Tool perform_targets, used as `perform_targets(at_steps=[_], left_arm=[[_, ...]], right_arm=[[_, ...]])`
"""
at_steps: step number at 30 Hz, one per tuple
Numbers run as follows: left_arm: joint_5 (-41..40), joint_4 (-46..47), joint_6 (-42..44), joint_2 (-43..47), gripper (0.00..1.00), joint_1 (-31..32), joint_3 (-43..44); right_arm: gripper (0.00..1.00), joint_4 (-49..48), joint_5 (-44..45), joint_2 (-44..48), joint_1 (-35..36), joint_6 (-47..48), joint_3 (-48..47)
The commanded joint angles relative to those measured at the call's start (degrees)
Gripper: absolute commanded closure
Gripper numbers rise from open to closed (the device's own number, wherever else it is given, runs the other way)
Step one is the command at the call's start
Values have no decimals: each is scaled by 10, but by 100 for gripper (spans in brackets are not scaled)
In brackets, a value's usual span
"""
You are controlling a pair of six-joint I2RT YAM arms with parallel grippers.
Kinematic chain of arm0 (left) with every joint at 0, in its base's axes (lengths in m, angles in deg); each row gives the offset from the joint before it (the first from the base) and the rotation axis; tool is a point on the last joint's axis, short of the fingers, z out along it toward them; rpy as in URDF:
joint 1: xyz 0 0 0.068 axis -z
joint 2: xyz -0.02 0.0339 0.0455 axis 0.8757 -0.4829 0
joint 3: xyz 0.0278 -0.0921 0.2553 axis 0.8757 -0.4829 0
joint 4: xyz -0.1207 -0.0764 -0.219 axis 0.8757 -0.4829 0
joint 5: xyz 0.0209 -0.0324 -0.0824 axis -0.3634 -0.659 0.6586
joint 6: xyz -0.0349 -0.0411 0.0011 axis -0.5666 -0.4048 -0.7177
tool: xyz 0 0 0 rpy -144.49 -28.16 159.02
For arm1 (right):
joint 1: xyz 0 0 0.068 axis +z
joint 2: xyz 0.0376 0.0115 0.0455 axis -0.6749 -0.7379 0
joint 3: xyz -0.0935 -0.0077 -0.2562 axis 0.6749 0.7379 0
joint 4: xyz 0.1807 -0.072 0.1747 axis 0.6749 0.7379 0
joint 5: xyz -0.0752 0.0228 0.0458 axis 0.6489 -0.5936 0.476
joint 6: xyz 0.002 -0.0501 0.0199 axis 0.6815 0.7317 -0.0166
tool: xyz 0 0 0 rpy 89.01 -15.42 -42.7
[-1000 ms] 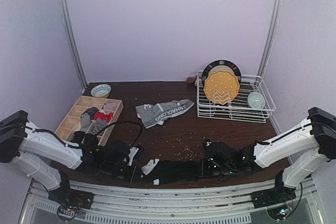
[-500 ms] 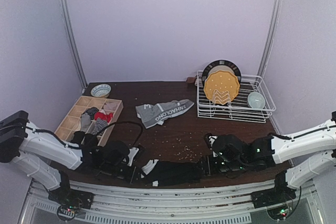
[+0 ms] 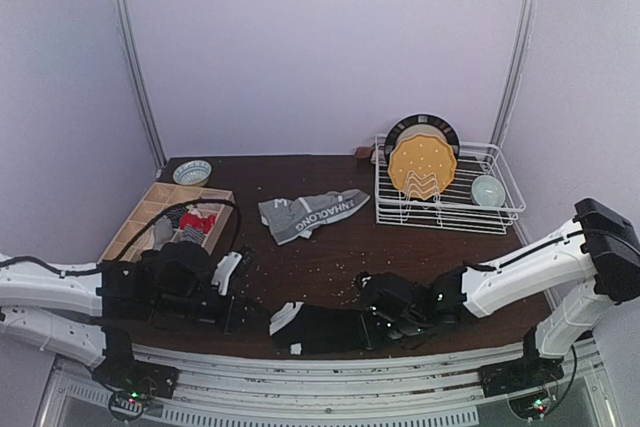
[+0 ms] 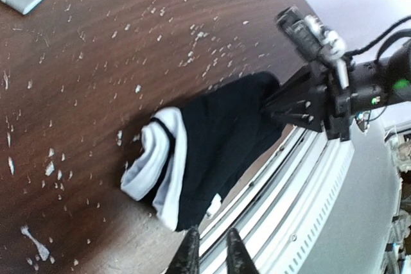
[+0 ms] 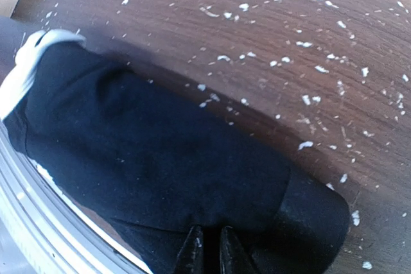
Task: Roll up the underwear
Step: Smooth out the underwear at the center of the board, then rotate the underwear at the center of the board.
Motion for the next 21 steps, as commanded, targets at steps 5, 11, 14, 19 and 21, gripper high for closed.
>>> perform_targets(at_steps=[5, 11, 14, 19, 21], left_arm=[[72, 98, 48, -196, 100, 3, 110], [88, 141, 50, -336, 100, 13, 139], [89, 176, 33, -364, 100, 13, 101], [89, 233, 20, -389, 100, 18, 41], [90, 245, 23, -399, 100, 19, 27]], right_arm=[[90, 21, 21, -11, 21, -3, 31], [91, 13, 27, -6, 26, -14, 49], [89, -1, 27, 4, 29, -22, 60], [73, -14, 20, 52, 32, -31, 73], [58, -14, 26, 79, 32, -29, 72]])
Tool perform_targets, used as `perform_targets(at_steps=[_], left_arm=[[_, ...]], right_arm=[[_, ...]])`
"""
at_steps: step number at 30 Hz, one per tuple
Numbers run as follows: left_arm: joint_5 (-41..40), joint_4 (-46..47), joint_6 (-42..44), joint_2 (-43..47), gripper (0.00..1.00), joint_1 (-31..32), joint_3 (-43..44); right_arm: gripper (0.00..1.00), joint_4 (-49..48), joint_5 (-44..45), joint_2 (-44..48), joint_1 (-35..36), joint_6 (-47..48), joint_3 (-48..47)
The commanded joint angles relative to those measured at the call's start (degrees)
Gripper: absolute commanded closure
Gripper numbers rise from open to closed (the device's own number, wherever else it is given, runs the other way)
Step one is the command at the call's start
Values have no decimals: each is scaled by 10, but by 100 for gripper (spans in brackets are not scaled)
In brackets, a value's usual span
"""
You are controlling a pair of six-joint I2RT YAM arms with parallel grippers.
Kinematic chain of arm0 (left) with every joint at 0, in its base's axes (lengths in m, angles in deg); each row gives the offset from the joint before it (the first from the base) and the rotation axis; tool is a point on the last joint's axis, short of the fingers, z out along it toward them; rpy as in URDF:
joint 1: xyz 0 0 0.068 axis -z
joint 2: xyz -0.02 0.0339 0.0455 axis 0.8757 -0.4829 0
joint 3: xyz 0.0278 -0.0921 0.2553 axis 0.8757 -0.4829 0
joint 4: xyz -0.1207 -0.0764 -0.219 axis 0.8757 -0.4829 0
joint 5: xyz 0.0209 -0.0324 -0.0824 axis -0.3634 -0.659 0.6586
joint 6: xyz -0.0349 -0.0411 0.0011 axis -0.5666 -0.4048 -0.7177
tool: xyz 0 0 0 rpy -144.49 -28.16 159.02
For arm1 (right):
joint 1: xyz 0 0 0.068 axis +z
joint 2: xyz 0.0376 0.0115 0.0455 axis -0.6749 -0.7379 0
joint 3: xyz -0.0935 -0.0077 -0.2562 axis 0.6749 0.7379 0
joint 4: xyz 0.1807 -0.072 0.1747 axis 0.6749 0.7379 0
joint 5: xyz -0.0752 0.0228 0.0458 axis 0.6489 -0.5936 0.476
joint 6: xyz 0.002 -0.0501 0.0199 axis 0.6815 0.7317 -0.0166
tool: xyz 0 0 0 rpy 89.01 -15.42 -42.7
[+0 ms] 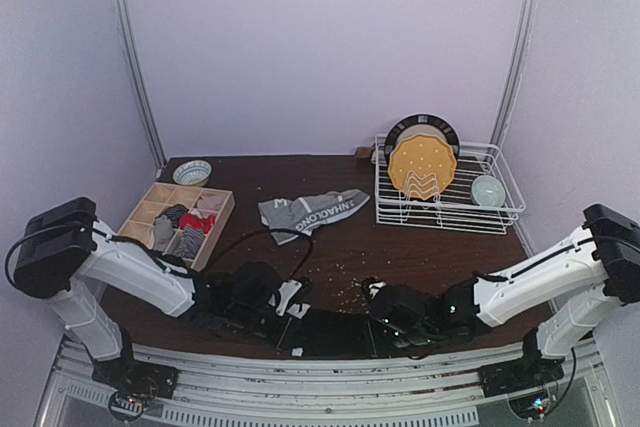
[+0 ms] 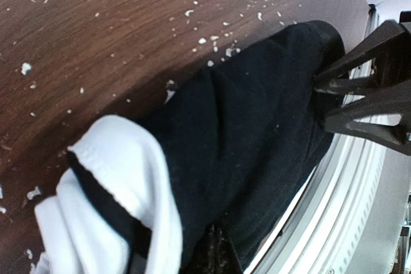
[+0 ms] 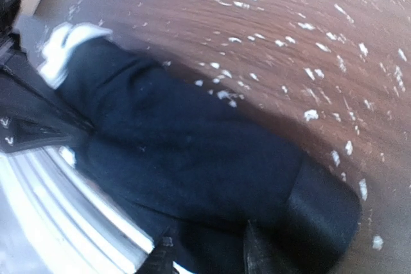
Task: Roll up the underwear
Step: Rotate the underwear at the center of the board.
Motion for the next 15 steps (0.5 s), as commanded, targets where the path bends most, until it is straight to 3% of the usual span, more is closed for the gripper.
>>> perform_targets(at_steps=[1, 3, 6, 10, 15], left_arm=[[3, 38, -5, -31, 100, 6, -44], [0, 51, -6, -38, 100, 7, -52], [-8, 57, -4, -49, 100, 7, -52], [-42, 20, 18, -70, 100, 1, -7], [-12, -13, 65, -137, 100, -36, 85]], right_arm=[[52, 40, 18, 54, 4, 0, 14], [43, 59, 32, 68, -1, 18, -3], [36, 94, 34, 63, -33, 40, -32], [35, 77, -4, 56, -85, 33, -22], [35, 51, 5, 96, -94, 5, 33]])
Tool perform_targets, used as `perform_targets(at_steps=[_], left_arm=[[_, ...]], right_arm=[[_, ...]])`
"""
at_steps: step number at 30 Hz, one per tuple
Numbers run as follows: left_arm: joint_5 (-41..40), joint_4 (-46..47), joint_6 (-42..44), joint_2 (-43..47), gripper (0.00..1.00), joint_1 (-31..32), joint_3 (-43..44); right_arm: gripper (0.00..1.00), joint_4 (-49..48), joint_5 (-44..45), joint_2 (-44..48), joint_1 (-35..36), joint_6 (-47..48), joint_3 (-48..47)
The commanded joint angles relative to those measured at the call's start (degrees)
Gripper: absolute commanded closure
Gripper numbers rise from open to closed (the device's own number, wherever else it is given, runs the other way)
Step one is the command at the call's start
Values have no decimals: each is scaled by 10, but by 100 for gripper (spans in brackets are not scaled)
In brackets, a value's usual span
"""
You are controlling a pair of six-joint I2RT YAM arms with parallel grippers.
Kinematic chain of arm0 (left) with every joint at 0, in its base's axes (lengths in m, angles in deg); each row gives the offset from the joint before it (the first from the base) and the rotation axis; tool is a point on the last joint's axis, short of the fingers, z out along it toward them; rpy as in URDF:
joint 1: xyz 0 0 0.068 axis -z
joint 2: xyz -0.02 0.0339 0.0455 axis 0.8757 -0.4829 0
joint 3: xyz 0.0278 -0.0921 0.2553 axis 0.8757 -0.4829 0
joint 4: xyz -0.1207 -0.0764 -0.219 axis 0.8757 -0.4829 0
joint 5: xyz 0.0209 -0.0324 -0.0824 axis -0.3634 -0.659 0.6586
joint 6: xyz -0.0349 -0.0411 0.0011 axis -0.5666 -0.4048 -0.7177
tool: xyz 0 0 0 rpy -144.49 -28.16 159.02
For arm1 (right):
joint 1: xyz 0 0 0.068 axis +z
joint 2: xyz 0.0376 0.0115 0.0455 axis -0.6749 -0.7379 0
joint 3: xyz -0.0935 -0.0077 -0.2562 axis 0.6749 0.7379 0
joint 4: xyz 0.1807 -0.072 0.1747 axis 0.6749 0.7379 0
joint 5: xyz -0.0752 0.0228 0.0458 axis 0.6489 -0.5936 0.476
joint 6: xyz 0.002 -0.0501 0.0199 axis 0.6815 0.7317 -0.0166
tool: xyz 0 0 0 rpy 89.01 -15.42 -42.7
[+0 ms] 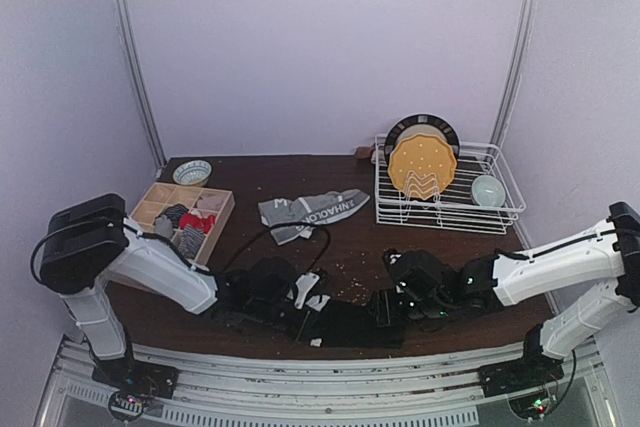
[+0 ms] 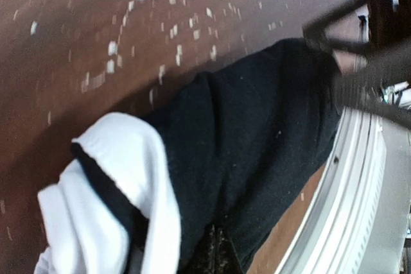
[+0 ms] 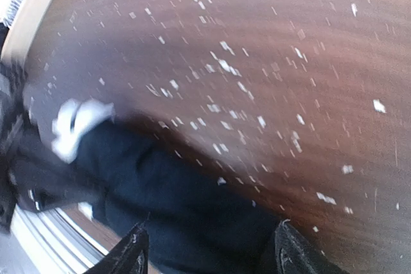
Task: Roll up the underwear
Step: Rotate the underwear at the center of the board.
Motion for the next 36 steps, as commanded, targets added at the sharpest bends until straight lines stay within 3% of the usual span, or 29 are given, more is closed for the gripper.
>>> perform_targets(at_steps=[1, 10, 16, 17, 18, 19, 22, 25, 30, 36], left_arm=[[7, -85, 50, -74, 100, -43, 54], [77, -175, 130, -189, 100, -110, 269], [95, -237, 162, -215, 99, -136, 366], [93, -244, 168, -205, 88, -136, 367], [90, -251, 176, -192, 71, -137, 364], [89, -260, 182, -175, 61, -137, 359], [86, -286, 195, -124, 39, -137, 342], [86, -304, 197, -77, 21, -137, 318], [70, -289, 159, 16, 14, -137, 235], [21, -249, 77, 112, 23, -136, 104]], right_arm=[[36, 1, 2, 39, -1, -26, 49], [41, -51, 26, 63, 33, -140, 141], [40, -27, 34, 60, 53, -134, 109], [39, -8, 40, 74, 53, -125, 102], [38, 11, 51, 87, 53, -111, 94], [37, 30, 58, 102, 52, -92, 85], [35, 114, 87, 142, 41, -44, 54], [34, 126, 78, 169, 2, -20, 54], [38, 48, 5, 135, -97, 2, 73], [46, -64, -62, 32, -139, -21, 48]])
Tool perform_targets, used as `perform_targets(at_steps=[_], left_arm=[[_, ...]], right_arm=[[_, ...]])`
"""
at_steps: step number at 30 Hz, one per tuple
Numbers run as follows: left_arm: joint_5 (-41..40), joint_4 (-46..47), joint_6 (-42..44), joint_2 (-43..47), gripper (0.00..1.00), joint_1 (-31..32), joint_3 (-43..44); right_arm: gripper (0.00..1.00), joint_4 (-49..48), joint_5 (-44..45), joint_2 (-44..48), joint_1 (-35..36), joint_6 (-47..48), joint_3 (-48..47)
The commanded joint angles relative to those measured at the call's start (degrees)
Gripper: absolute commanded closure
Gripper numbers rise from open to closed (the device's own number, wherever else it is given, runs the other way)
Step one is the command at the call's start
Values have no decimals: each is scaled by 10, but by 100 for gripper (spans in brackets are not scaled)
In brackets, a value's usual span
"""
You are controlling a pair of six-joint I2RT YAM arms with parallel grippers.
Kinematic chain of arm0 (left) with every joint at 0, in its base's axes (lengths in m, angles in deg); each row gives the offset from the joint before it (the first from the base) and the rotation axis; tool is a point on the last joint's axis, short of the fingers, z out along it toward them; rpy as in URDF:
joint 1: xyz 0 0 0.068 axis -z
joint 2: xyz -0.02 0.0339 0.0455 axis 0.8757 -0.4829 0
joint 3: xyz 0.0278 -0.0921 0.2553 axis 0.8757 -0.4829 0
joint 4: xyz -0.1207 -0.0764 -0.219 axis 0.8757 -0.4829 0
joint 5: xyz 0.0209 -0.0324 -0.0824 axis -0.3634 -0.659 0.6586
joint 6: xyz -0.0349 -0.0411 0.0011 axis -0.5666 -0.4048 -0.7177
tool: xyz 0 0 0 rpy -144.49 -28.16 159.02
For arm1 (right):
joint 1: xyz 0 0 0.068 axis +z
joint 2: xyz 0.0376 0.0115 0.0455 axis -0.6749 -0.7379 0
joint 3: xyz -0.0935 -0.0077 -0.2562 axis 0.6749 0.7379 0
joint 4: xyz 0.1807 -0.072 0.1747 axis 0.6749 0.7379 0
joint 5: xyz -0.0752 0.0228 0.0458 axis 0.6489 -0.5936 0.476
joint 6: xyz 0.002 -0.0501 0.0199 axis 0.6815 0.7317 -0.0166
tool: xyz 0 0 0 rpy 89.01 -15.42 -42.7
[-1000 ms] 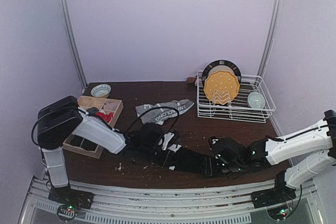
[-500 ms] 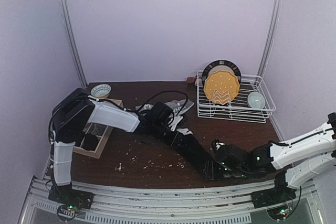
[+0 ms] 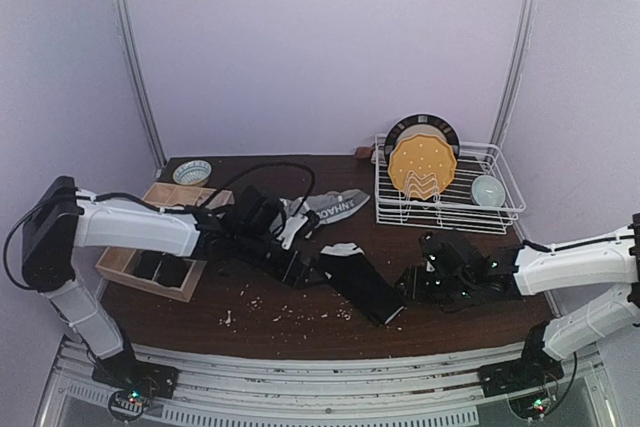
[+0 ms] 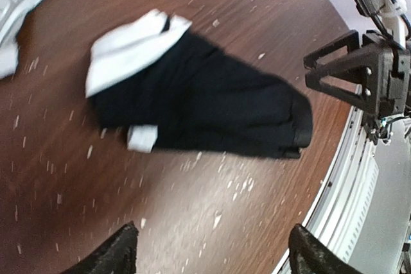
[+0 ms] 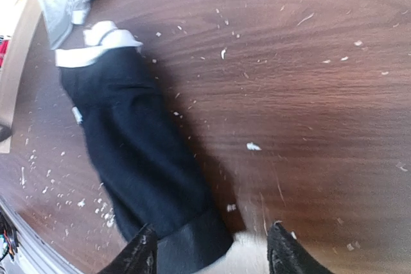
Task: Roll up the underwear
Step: Rotate the underwear at the center of the board.
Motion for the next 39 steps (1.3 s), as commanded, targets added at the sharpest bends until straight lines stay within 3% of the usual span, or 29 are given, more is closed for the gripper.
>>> perform_targets(at_steps=[1, 6, 14, 17, 21, 24, 28, 34, 39], left_arm=[[-47, 34, -69, 64, 25, -2, -94], [-70, 45, -89, 132, 28, -2, -169], [-94, 43, -104, 180, 29, -2, -206], [-111, 34, -111, 197, 29, -2, -218], [-108, 36, -113, 204, 30, -2, -217], [-91, 42, -109, 186, 34, -2, -195], [-68, 64, -107, 146, 45, -1, -165], [-61, 88, -124, 109, 49, 0, -157], [-39, 92, -122, 53, 60, 4, -119]], right_arm=[[47, -80, -69, -77, -11, -17, -20], [51, -155, -85, -126, 19, -79, -3], [52, -167, -48, -233, 170, -148, -98], [50, -111, -45, -257, 211, -127, -159], [43, 15, 18, -188, 225, -75, -186], [41, 74, 69, -133, 210, -32, -184], [46, 85, 54, -136, 132, 47, -210], [52, 48, 0, -249, 27, 151, -322], [60, 90, -14, -370, 1, 196, -448]])
